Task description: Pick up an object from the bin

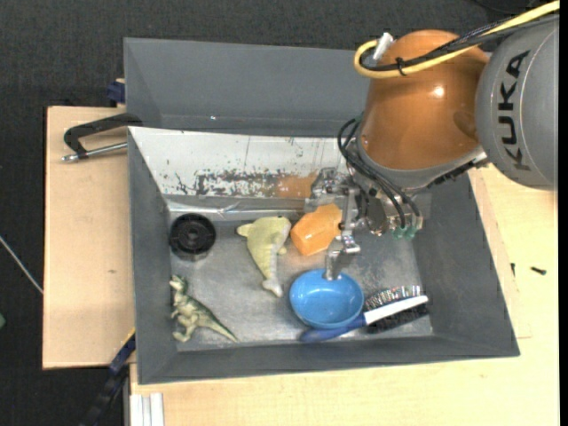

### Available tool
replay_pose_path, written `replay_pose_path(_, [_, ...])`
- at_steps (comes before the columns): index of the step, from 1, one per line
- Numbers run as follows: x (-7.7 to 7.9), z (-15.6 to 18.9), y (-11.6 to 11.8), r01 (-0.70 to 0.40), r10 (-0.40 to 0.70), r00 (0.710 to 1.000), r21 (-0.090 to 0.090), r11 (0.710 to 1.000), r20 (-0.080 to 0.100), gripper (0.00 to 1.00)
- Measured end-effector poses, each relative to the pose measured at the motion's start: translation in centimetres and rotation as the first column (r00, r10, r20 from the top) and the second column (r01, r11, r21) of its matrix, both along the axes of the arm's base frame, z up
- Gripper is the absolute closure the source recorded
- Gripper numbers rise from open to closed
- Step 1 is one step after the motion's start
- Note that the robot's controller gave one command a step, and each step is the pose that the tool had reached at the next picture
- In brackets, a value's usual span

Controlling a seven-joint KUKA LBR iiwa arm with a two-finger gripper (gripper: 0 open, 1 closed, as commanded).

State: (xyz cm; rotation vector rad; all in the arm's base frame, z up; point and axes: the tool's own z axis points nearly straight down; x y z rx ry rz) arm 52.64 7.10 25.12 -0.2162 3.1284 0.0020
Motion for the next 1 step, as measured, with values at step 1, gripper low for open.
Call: replay_pose_path(1, [5.59, -17.95, -2.42, -0.104, 0.104, 0.995, -0.001, 0.995, 0.000, 0.00])
